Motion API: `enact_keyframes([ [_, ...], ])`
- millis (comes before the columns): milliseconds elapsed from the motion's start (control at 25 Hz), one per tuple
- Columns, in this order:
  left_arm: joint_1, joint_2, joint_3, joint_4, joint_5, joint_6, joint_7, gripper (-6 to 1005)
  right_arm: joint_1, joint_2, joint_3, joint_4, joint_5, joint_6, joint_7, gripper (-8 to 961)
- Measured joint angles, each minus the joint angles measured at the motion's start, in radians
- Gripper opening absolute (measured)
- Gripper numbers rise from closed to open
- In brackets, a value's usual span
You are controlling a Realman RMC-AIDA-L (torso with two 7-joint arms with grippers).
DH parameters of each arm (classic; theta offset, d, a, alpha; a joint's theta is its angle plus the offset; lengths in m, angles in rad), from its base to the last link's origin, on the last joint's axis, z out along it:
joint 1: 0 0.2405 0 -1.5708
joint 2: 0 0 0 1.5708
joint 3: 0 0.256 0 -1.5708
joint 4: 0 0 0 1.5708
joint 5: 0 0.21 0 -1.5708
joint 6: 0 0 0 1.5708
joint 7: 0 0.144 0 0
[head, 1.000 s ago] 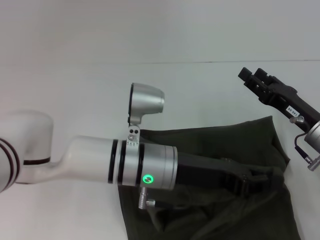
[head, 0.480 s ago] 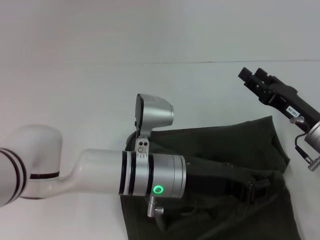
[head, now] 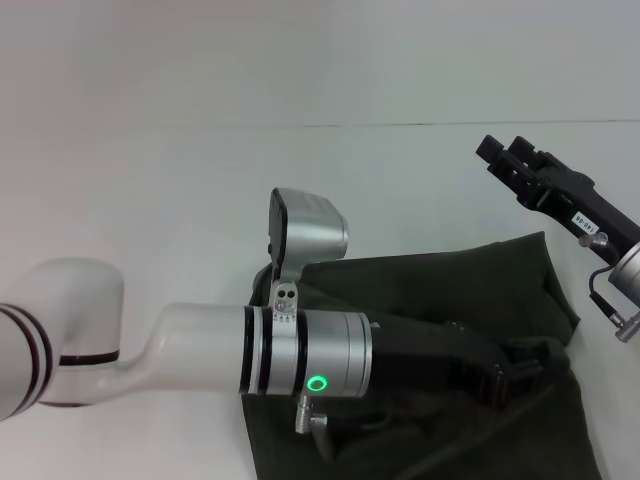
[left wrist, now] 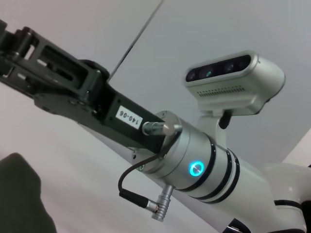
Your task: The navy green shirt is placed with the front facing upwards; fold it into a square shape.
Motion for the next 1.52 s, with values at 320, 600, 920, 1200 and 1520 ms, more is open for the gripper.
enact_keyframes([
  [320,0.053,0.0,-0.054,0.008,-0.002,0.062,0.085,252,-0.003,0.0,0.0,-0.003,0.0,0.002,0.0,640],
  [600,0.116,0.006,-0.101,0.102,-0.005,0.139,0.029,519,-0.004,-0.003,-0.011,-0.033,-0.004,-0.016,0.01,640],
  [920,0.315,0.013,-0.262,0.428,-0.031,0.396,-0.083,796,-0.008,-0.011,-0.262,-0.36,-0.036,-0.048,0.355,640],
  [1200,0.426,0.032,-0.25,0.64,-0.042,0.473,-0.169,953,0.037,-0.016,-0.461,-0.885,-0.452,-0.078,0.955,641],
  [1520,0.535,0.054,-0.262,0.759,-0.047,0.516,-0.206,947,0.212,-0.023,-0.49,-1.214,-0.861,-0.446,1.352,658],
])
